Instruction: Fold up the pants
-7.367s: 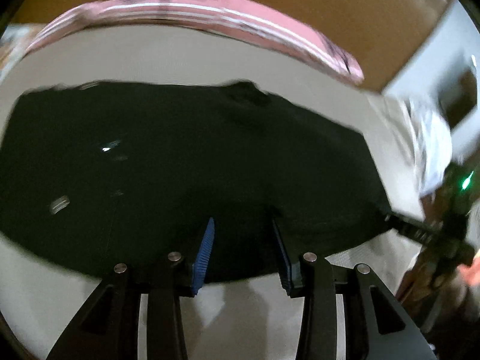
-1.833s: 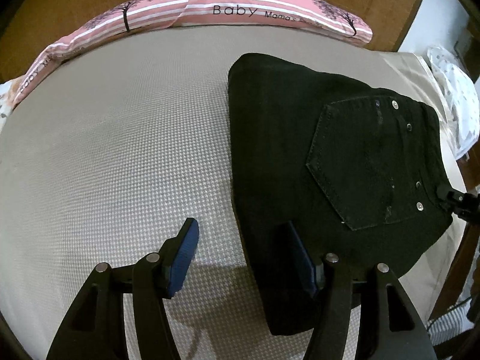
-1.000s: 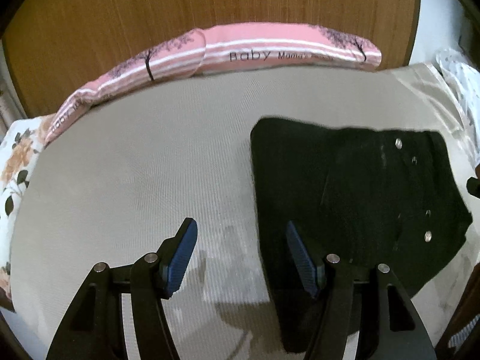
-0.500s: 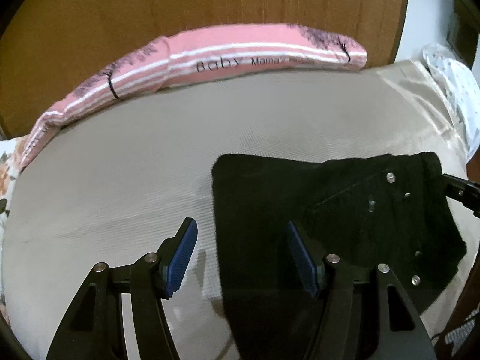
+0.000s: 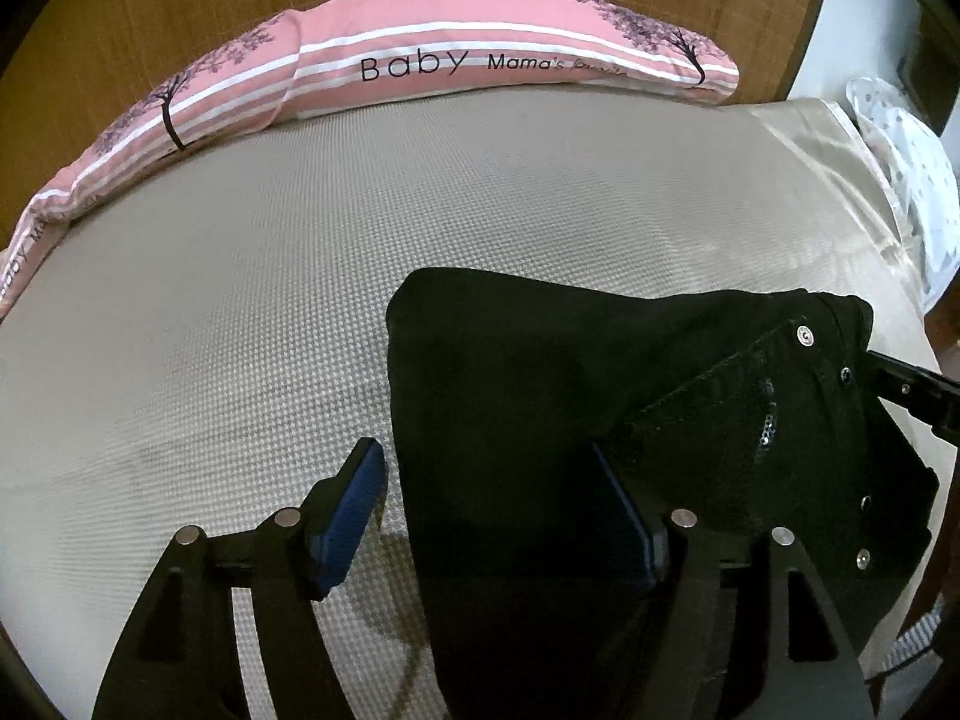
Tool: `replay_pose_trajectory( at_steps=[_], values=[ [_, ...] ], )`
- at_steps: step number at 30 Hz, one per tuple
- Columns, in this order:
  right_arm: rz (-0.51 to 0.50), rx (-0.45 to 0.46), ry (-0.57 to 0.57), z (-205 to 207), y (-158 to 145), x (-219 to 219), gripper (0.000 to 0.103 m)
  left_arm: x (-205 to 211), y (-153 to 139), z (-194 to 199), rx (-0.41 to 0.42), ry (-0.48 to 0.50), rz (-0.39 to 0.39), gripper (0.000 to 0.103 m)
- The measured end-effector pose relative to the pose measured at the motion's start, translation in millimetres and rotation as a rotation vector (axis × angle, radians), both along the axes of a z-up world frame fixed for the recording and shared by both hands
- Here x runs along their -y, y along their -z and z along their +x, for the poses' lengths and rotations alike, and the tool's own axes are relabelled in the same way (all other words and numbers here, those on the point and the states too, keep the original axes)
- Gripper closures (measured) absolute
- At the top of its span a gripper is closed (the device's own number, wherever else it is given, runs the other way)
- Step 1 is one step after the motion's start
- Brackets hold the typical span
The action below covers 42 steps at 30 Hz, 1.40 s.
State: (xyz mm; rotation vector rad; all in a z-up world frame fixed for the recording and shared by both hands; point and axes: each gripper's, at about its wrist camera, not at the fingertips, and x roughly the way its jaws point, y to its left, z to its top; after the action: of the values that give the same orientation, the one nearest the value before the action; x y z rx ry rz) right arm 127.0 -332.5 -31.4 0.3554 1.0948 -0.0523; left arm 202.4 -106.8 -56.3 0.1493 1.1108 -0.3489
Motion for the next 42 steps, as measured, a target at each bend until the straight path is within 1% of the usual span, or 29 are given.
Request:
replay_pose_trajectory(
  at_steps=[7, 10, 12, 14, 16, 18, 21, 23, 31, 34, 38, 42],
  values=[
    [-0.011, -0.008, 0.005, -5.8, -1.6, -4.9, 0.068, -3.9, -3.5, -8.1, 0.011, -0.007, -0.002, 0.032],
    [-0.02, -0.008, 0.005, -17.2, -4.0, -8.7, 0.063, -9.2, -4.2, -18.0, 0.017, -0.014, 0.004, 0.032],
    [-0.025, -0.012, 0.003, -25.9, -4.5, -11.2, 0.053, -13.6, -3.9, -26.3, 0.019, -0.021, 0.004, 0.032],
    [-0.033, -0.015, 0.005, -33.7, -4.9, -13.4, 0.047, -18.1, -3.5, -32.6, 0.017, -0.032, 0.002, 0.032],
    [-0.038, -0.034, 0.003, -41.2, -2.0, -15.2, 0.046, -23.4, -3.3, -40.4, 0.014, -0.039, -0.001, 0.032],
    [-0.018, -0.041, 0.012, -49.2, 1.7, -14.1, 0.042, -27.1, -3.2, -47.8, 0.01, -0.044, -0.002, 0.032],
    [0.031, -0.056, 0.024, -58.2, 7.5, -10.9, 0.039, -29.9, -3.3, -57.8, 0.009, -0.049, 0.007, 0.032],
    [0.053, -0.056, 0.036, -63.0, 9.9, -9.6, 0.039, -31.4, -3.6, -64.0, 0.01, -0.055, 0.009, 0.032],
    [0.07, -0.056, 0.022, -76.0, 11.7, -10.3, 0.037, -38.0, -2.7, -87.9, 0.013, -0.087, 0.002, 0.031],
    [0.09, -0.051, 0.023, -79.1, 13.5, -8.7, 0.037, -38.6, -2.6, -91.8, 0.01, -0.098, 0.001, 0.031],
    [0.152, -0.049, 0.039, -82.2, 17.5, -1.4, 0.037, -43.4, -1.4, -95.3, -0.007, -0.121, -0.022, 0.031],
    [0.15, -0.055, 0.018, -81.0, 16.2, -0.9, 0.037, -45.9, -2.1, -99.5, -0.012, -0.132, -0.032, 0.031]
  ],
)
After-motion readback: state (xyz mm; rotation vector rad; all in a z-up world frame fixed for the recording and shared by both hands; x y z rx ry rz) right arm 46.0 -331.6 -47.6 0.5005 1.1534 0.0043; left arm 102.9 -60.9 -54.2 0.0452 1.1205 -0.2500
